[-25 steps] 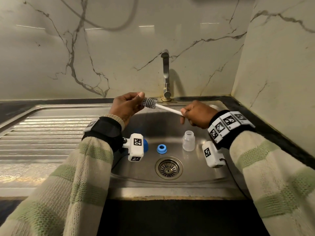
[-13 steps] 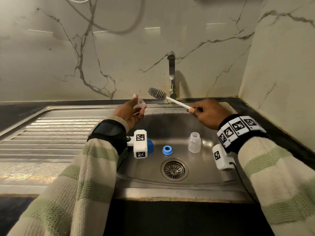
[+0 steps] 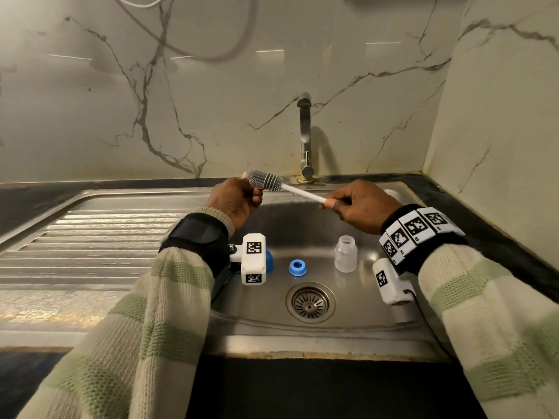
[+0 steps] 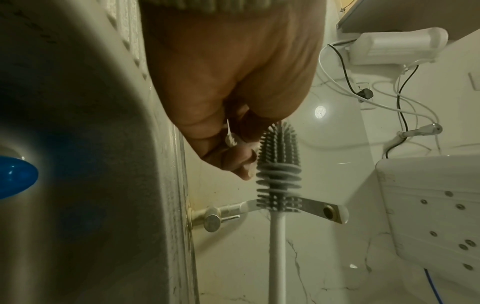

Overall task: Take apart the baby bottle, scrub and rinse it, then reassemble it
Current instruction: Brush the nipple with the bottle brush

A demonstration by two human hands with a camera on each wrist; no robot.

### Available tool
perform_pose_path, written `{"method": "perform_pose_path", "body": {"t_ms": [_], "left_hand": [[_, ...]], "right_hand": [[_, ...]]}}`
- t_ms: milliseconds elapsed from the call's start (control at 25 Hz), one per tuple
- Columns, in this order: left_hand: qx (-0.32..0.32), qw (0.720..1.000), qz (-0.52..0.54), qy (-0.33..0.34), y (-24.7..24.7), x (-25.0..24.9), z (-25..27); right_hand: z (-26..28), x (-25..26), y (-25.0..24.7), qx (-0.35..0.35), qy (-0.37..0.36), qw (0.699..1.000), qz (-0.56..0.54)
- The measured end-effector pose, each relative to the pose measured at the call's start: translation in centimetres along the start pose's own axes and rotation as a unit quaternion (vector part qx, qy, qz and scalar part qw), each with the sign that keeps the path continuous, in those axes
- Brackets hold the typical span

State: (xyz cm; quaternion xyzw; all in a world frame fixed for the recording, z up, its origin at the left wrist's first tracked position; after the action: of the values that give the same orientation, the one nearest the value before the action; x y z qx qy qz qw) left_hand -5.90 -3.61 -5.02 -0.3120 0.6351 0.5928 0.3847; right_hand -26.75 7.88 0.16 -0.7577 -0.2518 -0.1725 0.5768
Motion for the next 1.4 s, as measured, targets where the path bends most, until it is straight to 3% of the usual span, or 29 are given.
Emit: {"method": "perform_pose_path", "body": {"t_ms": [160,320,600,720,1000,1320,1400], "left_hand": [[0.002,1.000,-0.013,0.005,0.3,0.0,0.1],[-0.007,1.000,0.001,0.009,0.0,-0.1,-0.1],[-0.006,1.000,0.026,0.013,-0.1,-0.3,-0.3],[-0.020,0.999,0.025,0.020,-0.3,-0.1,-0.4],[-0.035,0.999,0.030,0.022,-0.5,-0.1,-0.5],[-0.053,0.998,0.034,0.021,-0.7,0.1,-0.4],[-0.045,0.998,0.025,0.021,-0.4,0.1,-0.3]], "right_hand": [[0.1,0.3,-0.3,-0.018,-0.001,1.000,0.002],[0.2,0.1,0.4,0.018,0.008,1.000,0.005],[0.0,-0.8,-0.4,-0.013,0.029,0.999,-0.012],[0.1,-1.1,0.4,0.022,0.032,0.999,-0.017],[0.0,-1.1,0.2,0.007,0.032,0.999,-0.009],[0.0,-1.7,1.1,0.049,0.049,0.997,-0.036],[-0.1,-1.6,0.7,0.026,0.047,0.998,-0.019]]}}
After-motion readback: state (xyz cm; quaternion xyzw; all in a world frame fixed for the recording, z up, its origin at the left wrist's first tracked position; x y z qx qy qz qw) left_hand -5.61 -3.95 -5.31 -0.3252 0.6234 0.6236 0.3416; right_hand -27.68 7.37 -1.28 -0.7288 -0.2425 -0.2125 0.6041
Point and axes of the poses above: each hand's wrist, its own z-axis away from the middle knuckle, its own y-axis out of the palm, x = y × z, the point moved 10 cm from there along -z, towards the middle knuckle, and after that the axes turned 5 degrees about y, right-handed, at the moved point
